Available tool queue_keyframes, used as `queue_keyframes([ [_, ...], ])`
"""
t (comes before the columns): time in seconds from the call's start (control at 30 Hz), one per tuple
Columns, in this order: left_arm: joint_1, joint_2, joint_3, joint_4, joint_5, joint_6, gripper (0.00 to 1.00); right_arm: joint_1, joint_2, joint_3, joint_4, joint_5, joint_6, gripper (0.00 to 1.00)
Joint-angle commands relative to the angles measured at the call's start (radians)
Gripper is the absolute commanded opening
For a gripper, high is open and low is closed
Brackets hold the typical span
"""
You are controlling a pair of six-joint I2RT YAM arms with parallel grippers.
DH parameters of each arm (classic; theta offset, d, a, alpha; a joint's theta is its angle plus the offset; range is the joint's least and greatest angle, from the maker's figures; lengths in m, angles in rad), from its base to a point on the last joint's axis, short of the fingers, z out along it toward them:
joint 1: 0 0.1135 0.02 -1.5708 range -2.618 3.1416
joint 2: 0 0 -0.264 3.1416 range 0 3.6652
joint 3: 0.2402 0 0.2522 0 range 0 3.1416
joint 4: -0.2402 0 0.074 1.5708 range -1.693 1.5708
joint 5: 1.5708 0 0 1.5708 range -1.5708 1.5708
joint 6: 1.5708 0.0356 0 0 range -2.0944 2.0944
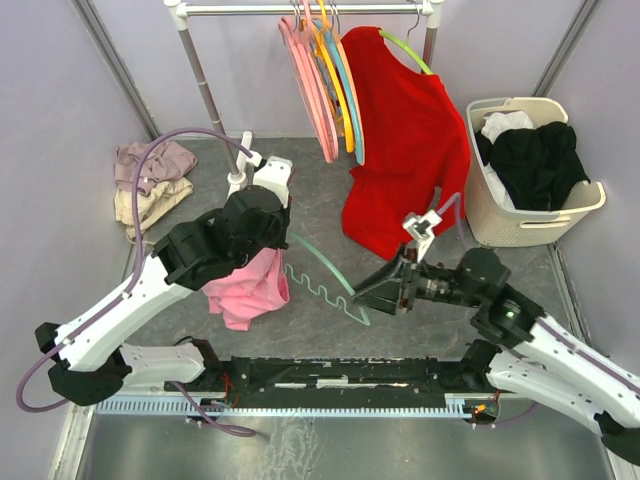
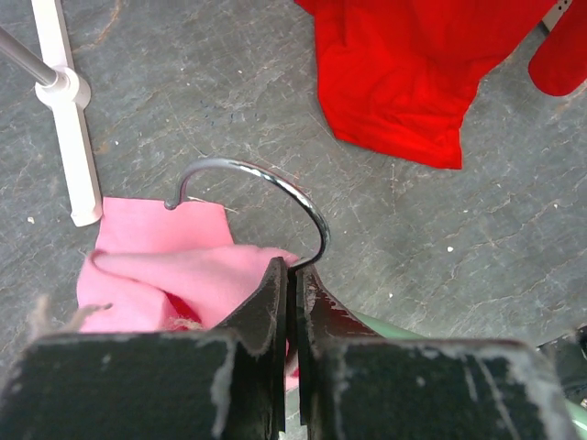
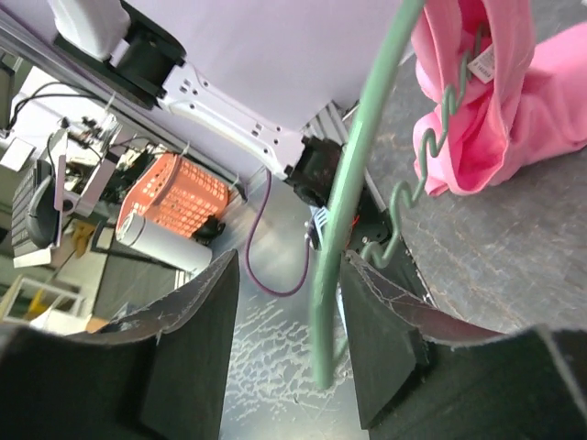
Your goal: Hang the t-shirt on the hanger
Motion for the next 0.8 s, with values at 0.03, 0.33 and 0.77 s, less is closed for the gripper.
queue_keyframes([
  [0.03,-0.002,-0.046,0.025,0.083,-0.004,0.021,0.03,0.006,-0.090,0.162,-0.378,0.161,-0.111,0.58],
  [0.33,-0.002,-0.061,0.101,0.084,-0.007,0.036,0.03,0.003,0.004,0.282,-0.785,0.606,-0.049,0.64],
  [0.77,-0.001,-0.088,0.130,0.132,0.014,0.047,0.03,-0.008,0.382,0.026,-0.040,0.311,0.243,0.66],
])
